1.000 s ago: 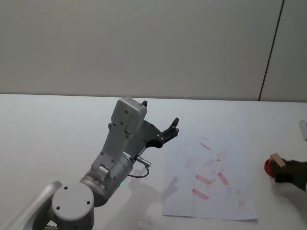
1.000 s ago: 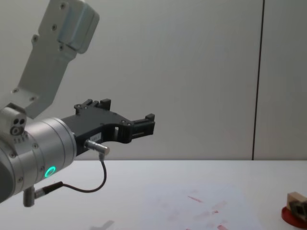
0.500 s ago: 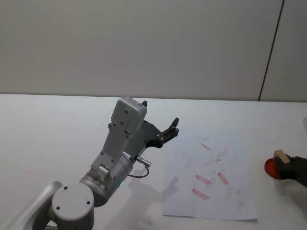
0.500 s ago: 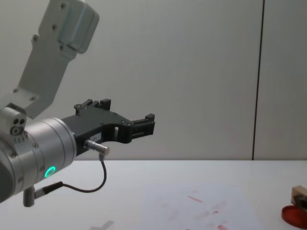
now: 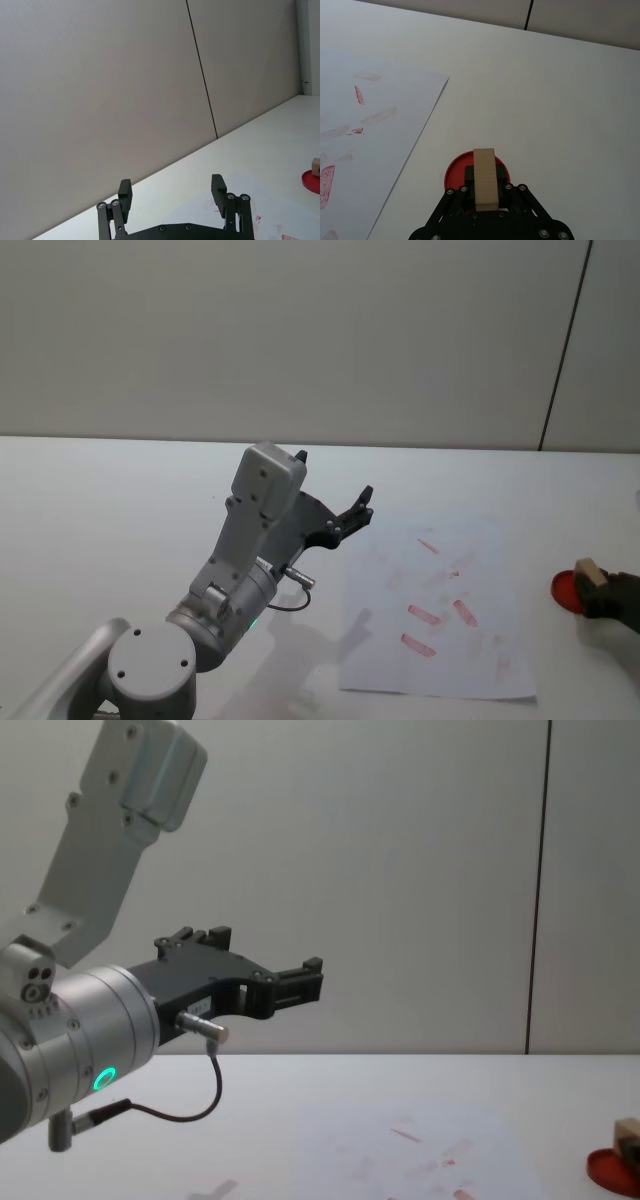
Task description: Use the one hand to pick up the stamp and affix it onto the A4 paper.
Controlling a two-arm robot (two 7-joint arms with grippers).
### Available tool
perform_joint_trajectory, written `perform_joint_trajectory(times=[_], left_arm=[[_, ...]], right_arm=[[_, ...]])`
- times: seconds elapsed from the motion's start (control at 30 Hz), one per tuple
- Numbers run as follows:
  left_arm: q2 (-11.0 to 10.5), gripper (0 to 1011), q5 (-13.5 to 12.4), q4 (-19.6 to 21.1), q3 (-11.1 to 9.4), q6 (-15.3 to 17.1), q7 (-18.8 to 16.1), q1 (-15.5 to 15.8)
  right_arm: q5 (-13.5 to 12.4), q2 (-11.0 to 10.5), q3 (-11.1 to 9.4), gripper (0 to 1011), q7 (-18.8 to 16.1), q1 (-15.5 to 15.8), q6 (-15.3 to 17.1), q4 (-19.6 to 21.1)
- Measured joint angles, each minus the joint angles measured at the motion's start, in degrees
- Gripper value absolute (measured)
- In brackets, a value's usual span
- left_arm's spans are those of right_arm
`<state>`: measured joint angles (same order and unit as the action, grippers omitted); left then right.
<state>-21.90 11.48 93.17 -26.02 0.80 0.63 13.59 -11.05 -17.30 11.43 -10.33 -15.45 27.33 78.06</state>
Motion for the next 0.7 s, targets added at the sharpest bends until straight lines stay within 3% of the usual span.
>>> perform_joint_trajectory(times=[0.7], left_arm=[[0.0, 1002, 0.0, 0.0, 0.0, 0.0, 0.0, 0.0]], right_arm=[[-0.14, 0.42, -0.01, 218, -0.01, -0.56, -0.31, -2.15]])
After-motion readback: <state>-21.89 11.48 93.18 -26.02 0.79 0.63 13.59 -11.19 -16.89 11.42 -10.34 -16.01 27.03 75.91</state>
